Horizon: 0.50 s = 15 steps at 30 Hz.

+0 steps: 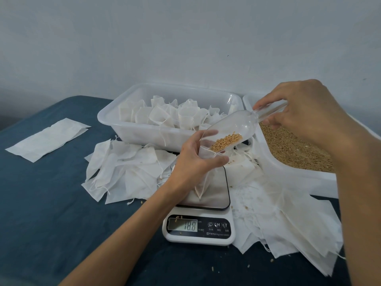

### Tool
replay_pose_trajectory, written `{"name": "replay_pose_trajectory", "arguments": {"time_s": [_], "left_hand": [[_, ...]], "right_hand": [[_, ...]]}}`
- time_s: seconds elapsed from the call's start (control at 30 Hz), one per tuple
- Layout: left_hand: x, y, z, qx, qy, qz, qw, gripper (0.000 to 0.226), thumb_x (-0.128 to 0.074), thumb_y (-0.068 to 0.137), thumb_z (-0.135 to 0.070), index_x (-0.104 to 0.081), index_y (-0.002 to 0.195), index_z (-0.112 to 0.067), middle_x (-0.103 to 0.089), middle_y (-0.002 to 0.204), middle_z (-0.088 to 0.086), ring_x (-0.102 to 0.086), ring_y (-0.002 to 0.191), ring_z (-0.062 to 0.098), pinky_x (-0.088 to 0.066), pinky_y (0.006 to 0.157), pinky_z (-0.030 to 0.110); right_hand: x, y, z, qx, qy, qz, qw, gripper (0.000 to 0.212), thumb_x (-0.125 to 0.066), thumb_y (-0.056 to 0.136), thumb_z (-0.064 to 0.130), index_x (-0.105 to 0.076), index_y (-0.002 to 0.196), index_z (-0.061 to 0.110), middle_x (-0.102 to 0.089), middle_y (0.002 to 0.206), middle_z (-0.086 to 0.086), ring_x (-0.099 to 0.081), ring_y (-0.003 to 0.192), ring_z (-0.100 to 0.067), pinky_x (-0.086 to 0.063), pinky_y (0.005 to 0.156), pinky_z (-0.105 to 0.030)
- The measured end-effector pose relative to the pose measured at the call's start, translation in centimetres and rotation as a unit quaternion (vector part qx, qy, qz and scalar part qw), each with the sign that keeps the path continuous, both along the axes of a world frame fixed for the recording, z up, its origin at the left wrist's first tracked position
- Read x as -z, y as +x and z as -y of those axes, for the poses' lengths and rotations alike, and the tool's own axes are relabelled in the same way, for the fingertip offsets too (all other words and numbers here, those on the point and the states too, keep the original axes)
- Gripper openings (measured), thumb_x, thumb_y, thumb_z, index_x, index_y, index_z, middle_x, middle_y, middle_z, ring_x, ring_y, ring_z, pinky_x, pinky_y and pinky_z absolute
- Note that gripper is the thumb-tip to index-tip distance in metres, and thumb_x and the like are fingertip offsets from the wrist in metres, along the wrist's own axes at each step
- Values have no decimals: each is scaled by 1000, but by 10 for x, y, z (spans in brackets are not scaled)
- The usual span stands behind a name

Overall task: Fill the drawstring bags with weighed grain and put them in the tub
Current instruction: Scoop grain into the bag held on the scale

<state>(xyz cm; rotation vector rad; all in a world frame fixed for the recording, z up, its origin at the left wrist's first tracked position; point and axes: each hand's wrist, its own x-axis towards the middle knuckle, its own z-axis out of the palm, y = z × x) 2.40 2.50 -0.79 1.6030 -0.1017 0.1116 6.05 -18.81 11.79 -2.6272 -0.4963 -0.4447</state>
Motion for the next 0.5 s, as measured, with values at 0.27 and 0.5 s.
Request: {"name": "replay_pose_trajectory", "arguments": {"time_s": [0.27, 0.5], "left_hand": [[1, 0, -1, 2, 5, -1, 1000, 64, -90, 77, -11, -64, 131, -32, -63, 128, 10, -75, 104, 26, -54, 106, 50], [-1, 0, 0, -1, -1, -3, 1000, 64, -90, 73, -15, -65, 129, -32, -62, 130, 13, -74, 107, 29, -55, 106, 49]], "right_hand": [[0, 0, 0, -2, -2, -4, 1000, 39, -87, 72, 7, -77, 99, 33, -71, 99, 4, -67, 90, -26, -52, 79, -45], [0, 0, 0, -2, -8, 7, 1000, 38, -87, 71, 8, -78, 100, 33, -71, 98, 5, -64, 91, -23, -51, 89, -50]]}}
